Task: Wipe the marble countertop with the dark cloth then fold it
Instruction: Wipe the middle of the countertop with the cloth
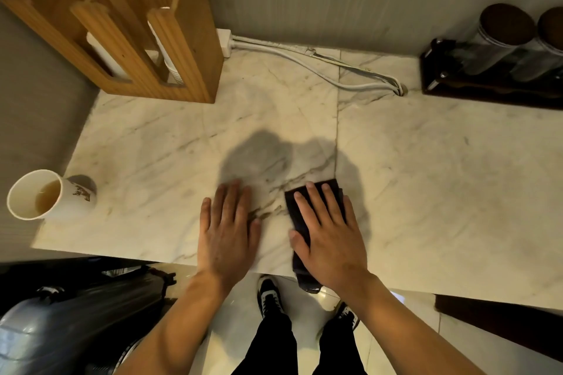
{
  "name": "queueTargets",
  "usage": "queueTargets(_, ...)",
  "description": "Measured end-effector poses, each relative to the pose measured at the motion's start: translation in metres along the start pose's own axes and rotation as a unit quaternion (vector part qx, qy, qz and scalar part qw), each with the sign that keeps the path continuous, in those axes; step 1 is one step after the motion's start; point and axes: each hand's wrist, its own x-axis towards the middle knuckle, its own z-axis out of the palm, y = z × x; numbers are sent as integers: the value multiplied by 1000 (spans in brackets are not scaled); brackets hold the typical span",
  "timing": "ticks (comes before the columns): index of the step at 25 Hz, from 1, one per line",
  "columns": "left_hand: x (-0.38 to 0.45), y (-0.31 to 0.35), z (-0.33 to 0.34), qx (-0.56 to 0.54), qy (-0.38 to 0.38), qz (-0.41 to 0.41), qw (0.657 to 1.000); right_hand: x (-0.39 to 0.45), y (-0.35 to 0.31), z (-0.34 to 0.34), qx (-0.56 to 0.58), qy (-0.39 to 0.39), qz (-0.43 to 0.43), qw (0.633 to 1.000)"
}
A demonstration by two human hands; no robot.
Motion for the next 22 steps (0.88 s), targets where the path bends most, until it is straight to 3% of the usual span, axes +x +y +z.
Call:
queueTargets(15, 19, 85, 9, -39, -13, 35, 999, -22, 101, -15, -66, -43, -191, 979)
queueTargets(22, 37, 91, 14, -9, -14, 46, 999, 14, 133, -23, -57, -53, -199, 977)
